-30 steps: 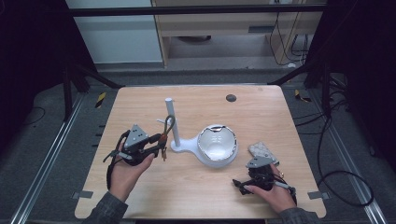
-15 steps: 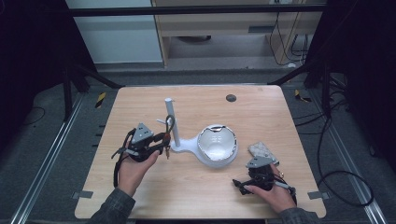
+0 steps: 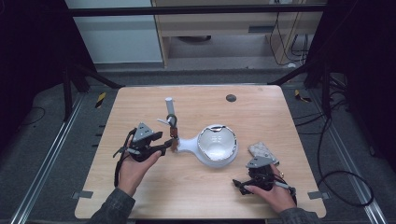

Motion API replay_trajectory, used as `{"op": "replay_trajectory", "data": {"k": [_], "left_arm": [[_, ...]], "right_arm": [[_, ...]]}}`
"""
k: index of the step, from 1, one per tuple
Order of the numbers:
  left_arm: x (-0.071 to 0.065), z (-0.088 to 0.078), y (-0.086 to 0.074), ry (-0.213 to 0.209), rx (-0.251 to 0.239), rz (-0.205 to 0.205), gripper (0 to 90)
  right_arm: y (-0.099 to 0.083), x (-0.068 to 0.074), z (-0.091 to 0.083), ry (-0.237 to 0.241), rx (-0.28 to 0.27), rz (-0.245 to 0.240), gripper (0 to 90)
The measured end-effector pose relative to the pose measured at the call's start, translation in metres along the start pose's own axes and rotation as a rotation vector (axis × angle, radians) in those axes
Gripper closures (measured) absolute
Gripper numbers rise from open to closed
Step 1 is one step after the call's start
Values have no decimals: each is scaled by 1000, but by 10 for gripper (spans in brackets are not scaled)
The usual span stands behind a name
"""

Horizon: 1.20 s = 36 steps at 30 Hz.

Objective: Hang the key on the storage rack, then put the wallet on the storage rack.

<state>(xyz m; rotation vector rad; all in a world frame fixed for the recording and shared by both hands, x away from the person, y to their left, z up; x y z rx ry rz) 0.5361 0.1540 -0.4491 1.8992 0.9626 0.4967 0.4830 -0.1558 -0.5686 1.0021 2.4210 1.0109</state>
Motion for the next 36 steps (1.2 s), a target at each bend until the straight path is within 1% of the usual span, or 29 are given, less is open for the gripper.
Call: {"op": "replay_trajectory", "data": {"k": [3, 5, 6, 7, 8, 9, 10, 12, 13, 14, 15, 17, 18, 19, 20, 21, 22, 23, 24, 25, 26, 27, 29, 31, 34, 36], "left_arm": [[2, 1, -9, 11, 14, 8, 311], [5, 2, -20, 15, 42, 22, 241], [7, 2, -25, 16, 49, 20, 215], [10, 2, -32, 21, 45, 13, 192], [14, 2, -38, 30, 52, 16, 174], [18, 2, -43, 41, 59, 16, 159], [23, 2, -49, 45, 75, 17, 141], [30, 3, -58, 44, 109, 18, 105], [33, 3, -62, 44, 117, 13, 88], [40, 2, -72, 53, 140, 9, 84], [40, 2, -72, 53, 140, 9, 70], [50, 3, -83, 75, 171, 12, 60], [54, 3, -87, 87, 180, -1, 60], [57, 3, -91, 88, 187, -14, 61], [60, 4, -95, 87, 201, -33, 61], [64, 5, -100, 104, 213, -47, 62], [64, 5, -100, 104, 213, -47, 62], [66, 6, -102, 107, 221, -48, 62], [68, 6, -105, 109, 232, -49, 61], [69, 6, -108, 119, 246, -52, 60], [69, 6, -108, 119, 246, -52, 60], [70, 7, -110, 123, 260, -50, 60], [72, 9, -116, 135, 287, -49, 59], [73, 9, -117, 139, 295, -44, 58], [75, 10, -119, 145, 304, -46, 56], [75, 11, -119, 145, 296, -53, 42]], "right_arm": [[0, 0, 0, 0, 0, 1, 3], [0, 0, 0, 0, 0, 2, 3], [0, 0, 0, 0, 0, 3, 4], [0, 0, 0, -1, 1, 3, 5], [1, 0, 0, -1, 12, 5, 12], [1, -1, -1, -1, 28, 6, 36], [3, -2, -2, 5, 37, 14, 58], [7, -3, -6, 13, 40, 28, 55], [14, -8, -12, -24, 31, 24, 58], [17, -11, -16, -37, 28, 22, 59], [17, -11, -16, -37, 28, 22, 59], [24, -17, -25, -65, 35, 23, 61], [27, -22, -32, -83, 46, 24, 61], [29, -26, -36, -97, 46, 20, 61], [33, -34, -46, -116, 59, 27, 59], [33, -38, -48, -122, 65, 29, 53], [33, -38, -48, -122, 65, 29, 53], [33, -41, -52, -125, 86, 36, 52], [32, -46, -54, -137, 98, 32, 53], [31, -50, -58, -132, 121, 30, 44], [30, -52, -60, -127, 130, 34, 45], [30, -52, -60, -127, 130, 34, 45], [25, -58, -63, -134, 168, 37, 61], [24, -59, -64, -137, 171, 40, 67], [19, -64, -65, -138, 201, 51, 81], [16, -69, -68, -137, 230, 67, 102]]}}
Point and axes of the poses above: each handheld gripper's, and its own axes: z roughly forward along the jaws, y roughly out of its top, x roughly to its left, the point moved 8 cm from there along z, roughly forward along the jaws, and after that the axes turned 2 degrees about -z, right-handed, at the moved point
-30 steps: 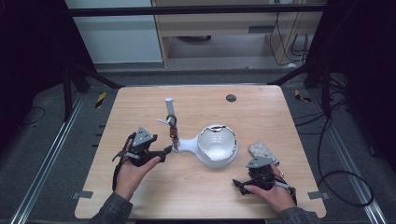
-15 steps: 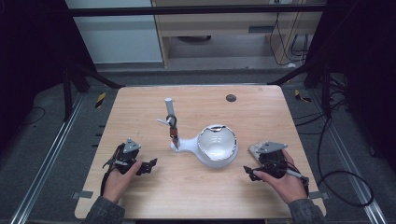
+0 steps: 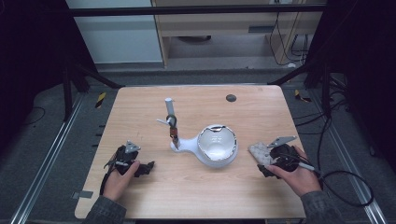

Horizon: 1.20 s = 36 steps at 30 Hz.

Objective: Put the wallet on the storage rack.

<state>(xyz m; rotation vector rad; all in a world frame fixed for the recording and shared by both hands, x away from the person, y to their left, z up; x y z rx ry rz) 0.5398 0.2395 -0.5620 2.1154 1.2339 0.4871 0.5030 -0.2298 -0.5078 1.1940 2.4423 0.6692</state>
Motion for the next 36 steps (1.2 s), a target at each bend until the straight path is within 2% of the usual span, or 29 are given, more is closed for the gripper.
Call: {"op": "replay_trajectory", "data": {"k": [6, 8, 10, 11, 12, 23, 36], "left_arm": [[0, 1, -1, -3, -12, 1, 26], [0, 2, -1, 0, -24, 0, 10], [0, 2, -1, -1, -25, 0, 6], [0, 2, -1, -1, -28, 1, 0], [0, 3, -1, -5, -31, 4, 0], [0, 3, -1, -7, -39, 5, 0], [0, 3, -1, -11, -39, 6, 0]], "right_arm": [[-2, -11, 0, -9, 58, 21, 146], [0, -15, 3, 3, 88, 33, 158], [0, -16, 4, 4, 93, 37, 161], [1, -17, 7, 5, 124, 55, 160], [1, -18, 8, 2, 130, 57, 158], [-2, -18, 30, 17, 195, 99, 172], [-7, -20, 40, 37, 221, 123, 200]]}}
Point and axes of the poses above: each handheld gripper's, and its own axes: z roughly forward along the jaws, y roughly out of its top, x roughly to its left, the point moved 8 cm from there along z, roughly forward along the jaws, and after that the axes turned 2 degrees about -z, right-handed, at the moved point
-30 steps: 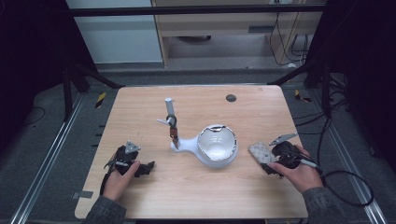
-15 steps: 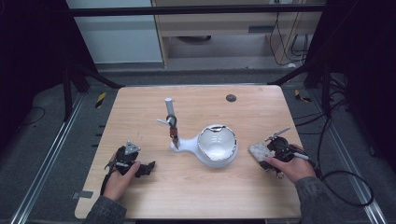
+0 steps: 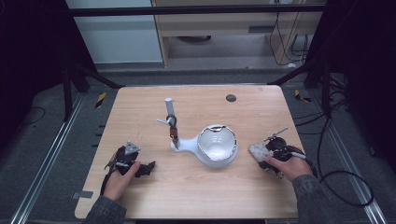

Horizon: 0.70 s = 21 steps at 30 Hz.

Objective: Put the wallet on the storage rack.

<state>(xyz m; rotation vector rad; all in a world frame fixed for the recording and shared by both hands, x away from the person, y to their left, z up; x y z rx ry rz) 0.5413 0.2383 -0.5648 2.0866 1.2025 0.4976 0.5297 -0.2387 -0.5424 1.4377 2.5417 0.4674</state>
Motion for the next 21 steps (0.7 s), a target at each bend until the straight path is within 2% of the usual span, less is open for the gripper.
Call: {"op": "replay_trajectory", "data": {"k": [15, 19, 21], "left_arm": [[0, 0, 0, 0, 0, 1, 0], [0, 0, 0, 0, 0, 1, 0], [0, 0, 0, 0, 0, 1, 0]], "right_arm": [[-4, -1, 5, 2, 13, -2, 276], [-3, -1, 0, -30, 15, -54, 299], [-2, 0, -2, -30, 10, -64, 300]]}}
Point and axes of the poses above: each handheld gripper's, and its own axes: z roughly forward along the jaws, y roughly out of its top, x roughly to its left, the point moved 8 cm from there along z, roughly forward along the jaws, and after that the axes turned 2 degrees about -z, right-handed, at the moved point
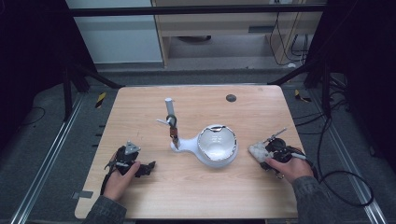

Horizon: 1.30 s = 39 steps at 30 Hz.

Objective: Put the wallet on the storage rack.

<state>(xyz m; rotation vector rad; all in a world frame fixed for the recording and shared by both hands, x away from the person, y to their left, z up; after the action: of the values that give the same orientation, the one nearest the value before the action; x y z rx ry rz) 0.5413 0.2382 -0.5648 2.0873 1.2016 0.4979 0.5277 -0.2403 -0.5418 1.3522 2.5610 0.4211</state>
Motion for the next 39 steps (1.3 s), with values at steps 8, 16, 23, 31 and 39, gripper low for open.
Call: {"op": "replay_trajectory", "data": {"k": [8, 16, 23, 31, 39], "left_arm": [[0, 0, 0, 0, 0, 1, 0], [0, 0, 0, 0, -1, 0, 0], [0, 0, 0, 0, -2, -2, 0], [0, 0, 0, 0, 0, 0, 0], [0, 0, 0, 0, -1, -1, 0]], "right_arm": [[4, 5, -22, -19, -24, -81, 302], [11, 10, -49, -44, -54, -157, 303], [16, 19, -66, -64, -59, -215, 304], [25, 27, -86, -88, -65, -278, 305], [38, 38, -103, -99, -80, -331, 304]]}}
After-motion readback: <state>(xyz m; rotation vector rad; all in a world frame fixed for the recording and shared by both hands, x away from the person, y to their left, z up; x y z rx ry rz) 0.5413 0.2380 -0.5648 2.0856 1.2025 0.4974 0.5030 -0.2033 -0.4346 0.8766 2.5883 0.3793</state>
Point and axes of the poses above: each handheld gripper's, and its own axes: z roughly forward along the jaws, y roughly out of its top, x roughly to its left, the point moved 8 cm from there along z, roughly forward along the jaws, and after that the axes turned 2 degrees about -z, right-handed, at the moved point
